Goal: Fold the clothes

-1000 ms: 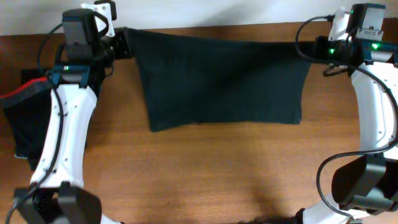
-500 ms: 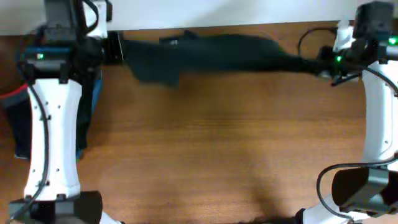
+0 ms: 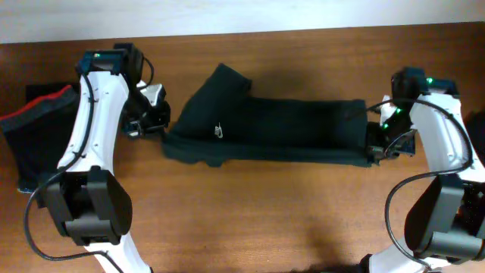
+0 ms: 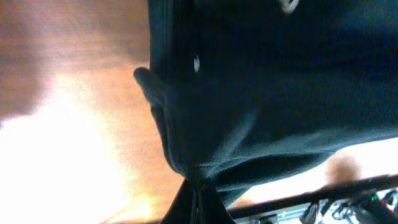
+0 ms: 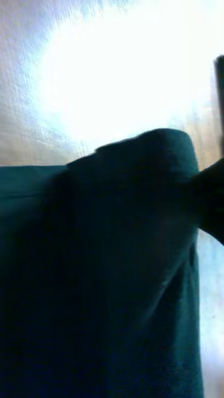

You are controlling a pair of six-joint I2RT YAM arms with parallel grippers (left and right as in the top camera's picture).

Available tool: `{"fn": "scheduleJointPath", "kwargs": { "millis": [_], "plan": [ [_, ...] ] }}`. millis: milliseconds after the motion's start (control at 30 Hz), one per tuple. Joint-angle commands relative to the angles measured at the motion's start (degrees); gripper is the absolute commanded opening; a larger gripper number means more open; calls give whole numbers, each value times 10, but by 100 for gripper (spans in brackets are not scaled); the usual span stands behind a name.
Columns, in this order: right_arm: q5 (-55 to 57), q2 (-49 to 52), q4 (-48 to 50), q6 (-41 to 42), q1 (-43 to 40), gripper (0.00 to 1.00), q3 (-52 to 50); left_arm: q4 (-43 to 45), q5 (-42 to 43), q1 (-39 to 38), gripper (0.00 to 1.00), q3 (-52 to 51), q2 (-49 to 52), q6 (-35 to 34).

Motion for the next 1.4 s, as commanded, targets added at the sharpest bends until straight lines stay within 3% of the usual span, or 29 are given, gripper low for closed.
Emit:
{"fn": "scheduleJointPath", "kwargs": {
  "millis": [0,433,667,767,833,1000,1133,1367],
  "plan": [
    [14,-2,12,5,-2,4,-29,2,-6,5,0,-35,2,13],
    [14,-2,81,5,-2,7,-39,155,-7,-36,0,-52,2,12],
    [-4,-4,75,4,-2,4,-45,118,-6,-40,0,-52,1,13],
    [-16,-4,86,4,-2,4,5,159,-8,-36,0,-45,-4,12],
    [-16,-3,126,4,-2,4,45,230,-9,-33,0,-33,-5,12],
    [-14,-3,362,10,-2,5,82,536,-71,-30,0,-10,-4,-11],
    [-31,-3,410,29,-2,9,111,560,-71,-20,0,66,-4,-13],
    [-31,-3,371,30,-2,9,120,510,-71,-16,0,92,-5,-13]
  ]
}}
